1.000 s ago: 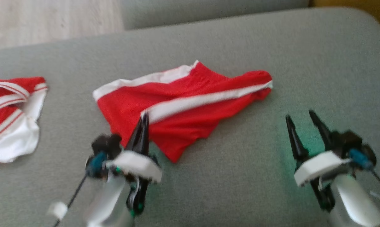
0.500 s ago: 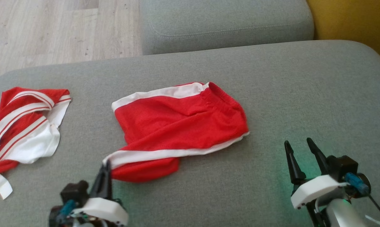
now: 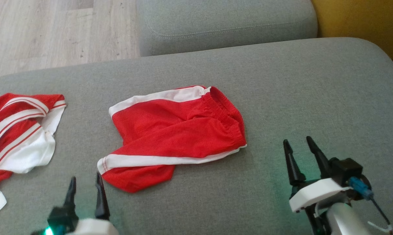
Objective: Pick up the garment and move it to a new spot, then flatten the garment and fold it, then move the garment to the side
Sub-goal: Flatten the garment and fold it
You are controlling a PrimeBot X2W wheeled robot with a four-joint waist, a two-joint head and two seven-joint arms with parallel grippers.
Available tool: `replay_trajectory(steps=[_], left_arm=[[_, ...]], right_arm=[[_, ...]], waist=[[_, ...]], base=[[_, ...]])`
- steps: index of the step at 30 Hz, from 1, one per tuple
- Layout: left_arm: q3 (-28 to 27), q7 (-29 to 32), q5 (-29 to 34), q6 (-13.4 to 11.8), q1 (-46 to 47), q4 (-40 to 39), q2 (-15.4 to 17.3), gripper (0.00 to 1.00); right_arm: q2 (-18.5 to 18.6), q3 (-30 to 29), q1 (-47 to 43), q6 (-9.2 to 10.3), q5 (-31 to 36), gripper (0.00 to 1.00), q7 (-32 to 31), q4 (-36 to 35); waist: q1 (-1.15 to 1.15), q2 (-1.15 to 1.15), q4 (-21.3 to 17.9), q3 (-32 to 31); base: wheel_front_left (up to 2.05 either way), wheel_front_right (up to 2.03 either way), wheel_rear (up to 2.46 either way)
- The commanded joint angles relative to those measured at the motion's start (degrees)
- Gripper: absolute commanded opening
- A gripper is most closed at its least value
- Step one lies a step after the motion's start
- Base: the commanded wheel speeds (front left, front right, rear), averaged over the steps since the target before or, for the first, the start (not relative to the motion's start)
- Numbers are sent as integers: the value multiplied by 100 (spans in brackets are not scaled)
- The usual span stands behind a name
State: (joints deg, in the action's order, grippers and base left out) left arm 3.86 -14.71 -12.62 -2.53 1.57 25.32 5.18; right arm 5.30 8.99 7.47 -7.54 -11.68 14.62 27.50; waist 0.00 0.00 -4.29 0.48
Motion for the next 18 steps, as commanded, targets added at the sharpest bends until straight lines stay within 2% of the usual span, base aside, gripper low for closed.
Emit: replay_trajectory(steps=[1,8,18], left_arm=[[-277,-29,73,-1,1,-222,-23,100],[-359,-29,285,174,-150,-255,-187,100],[-124,-29,295,315,78,-145,-227,100]], right_arm=[[-67,184,118,5,10,100,38,-161],[0,519,224,5,65,100,38,82],[519,1500,924,5,295,100,38,942]], waist=[[0,0,-12,3],[0,0,57,14],[0,0,494,276]], base=[[0,0,0],[0,0,0],[0,0,0]])
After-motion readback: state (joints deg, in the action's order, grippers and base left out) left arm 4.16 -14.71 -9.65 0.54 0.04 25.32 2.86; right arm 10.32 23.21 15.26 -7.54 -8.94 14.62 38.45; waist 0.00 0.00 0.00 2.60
